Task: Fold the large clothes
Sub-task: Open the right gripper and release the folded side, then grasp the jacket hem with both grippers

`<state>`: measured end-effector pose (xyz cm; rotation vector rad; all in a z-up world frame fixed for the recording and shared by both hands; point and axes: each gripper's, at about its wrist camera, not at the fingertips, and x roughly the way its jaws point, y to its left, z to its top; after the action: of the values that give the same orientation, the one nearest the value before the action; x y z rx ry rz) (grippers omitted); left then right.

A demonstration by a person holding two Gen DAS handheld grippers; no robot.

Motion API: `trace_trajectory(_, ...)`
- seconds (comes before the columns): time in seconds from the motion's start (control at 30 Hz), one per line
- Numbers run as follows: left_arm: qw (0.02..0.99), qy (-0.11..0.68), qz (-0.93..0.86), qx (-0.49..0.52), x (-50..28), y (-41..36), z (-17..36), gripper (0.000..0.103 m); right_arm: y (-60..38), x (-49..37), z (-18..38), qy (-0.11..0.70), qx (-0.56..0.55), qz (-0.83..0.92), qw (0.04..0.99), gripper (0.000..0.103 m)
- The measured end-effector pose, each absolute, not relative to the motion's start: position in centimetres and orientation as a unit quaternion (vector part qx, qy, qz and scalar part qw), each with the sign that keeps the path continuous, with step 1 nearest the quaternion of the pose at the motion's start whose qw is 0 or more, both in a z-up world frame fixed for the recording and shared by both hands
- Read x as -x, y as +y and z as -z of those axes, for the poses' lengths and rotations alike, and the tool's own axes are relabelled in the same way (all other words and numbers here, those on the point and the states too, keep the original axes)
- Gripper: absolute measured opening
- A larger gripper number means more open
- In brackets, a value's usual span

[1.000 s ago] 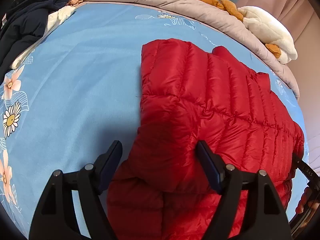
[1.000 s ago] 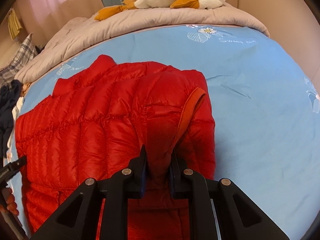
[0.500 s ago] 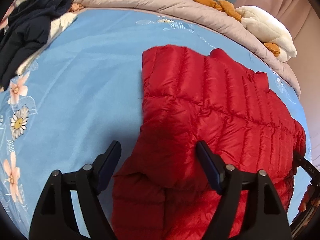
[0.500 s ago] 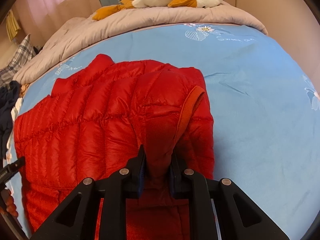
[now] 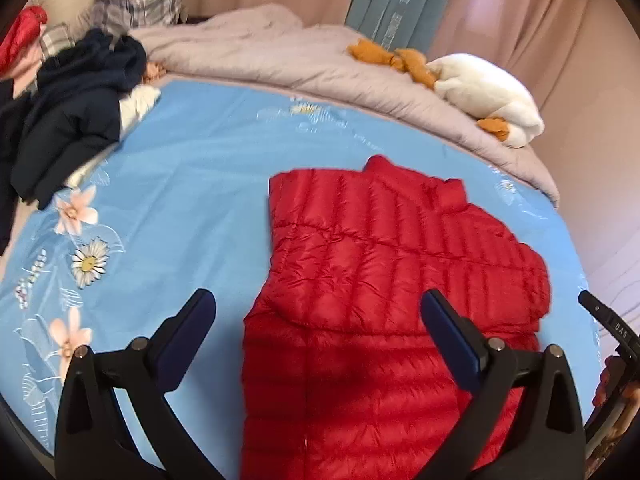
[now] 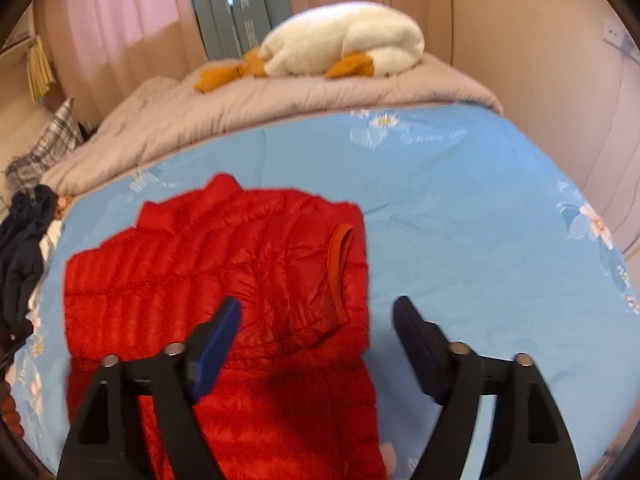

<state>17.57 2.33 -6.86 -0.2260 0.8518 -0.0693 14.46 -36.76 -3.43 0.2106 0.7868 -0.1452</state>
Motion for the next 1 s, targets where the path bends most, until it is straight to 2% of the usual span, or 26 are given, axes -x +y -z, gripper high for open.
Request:
trace_trajectory(0.07,0.908,0.404,0.038,0.108,-16.2,2.4,5.8,0.103,-36.4,-13.1,2.2,0.368,-0.098,0.070,0.922,0.084)
trace_trajectory(0.2,0.914,0.385,0.056,0.117,-13.1,2.8,4.0,0.103,-35.6,-10.1,-0.1,0.328,-0.097,0.060,0.938,0.099)
trace_trajectory(0.27,0.915,0.380,0.066,0.120,-11.5,3.0,3.5,0.103,-35.2,-8.9,-1.0,0.314,-0.091,0.056,0.943,0.101)
trace_trajectory(0.57,0.911,0.382,0.078,0.136,-6.2,3.4,5.2,0.103,-34.6,-4.2,0.1,0.299,-0.093,0.043,0.949,0.102)
trace_trajectory(0.83,0.892,0.429,0.079,0.124,-3.5,3.1,10.3,0.103,-34.9,-0.5,4.4,0.334,-0.110,0.049,0.935,0.102)
trace_trajectory(1.0,0.867,0.468,0.077,0.153,-2.4,3.9,14.0,0.103,-34.7,1.0,7.2,0.362,-0.111,0.052,0.924,0.102)
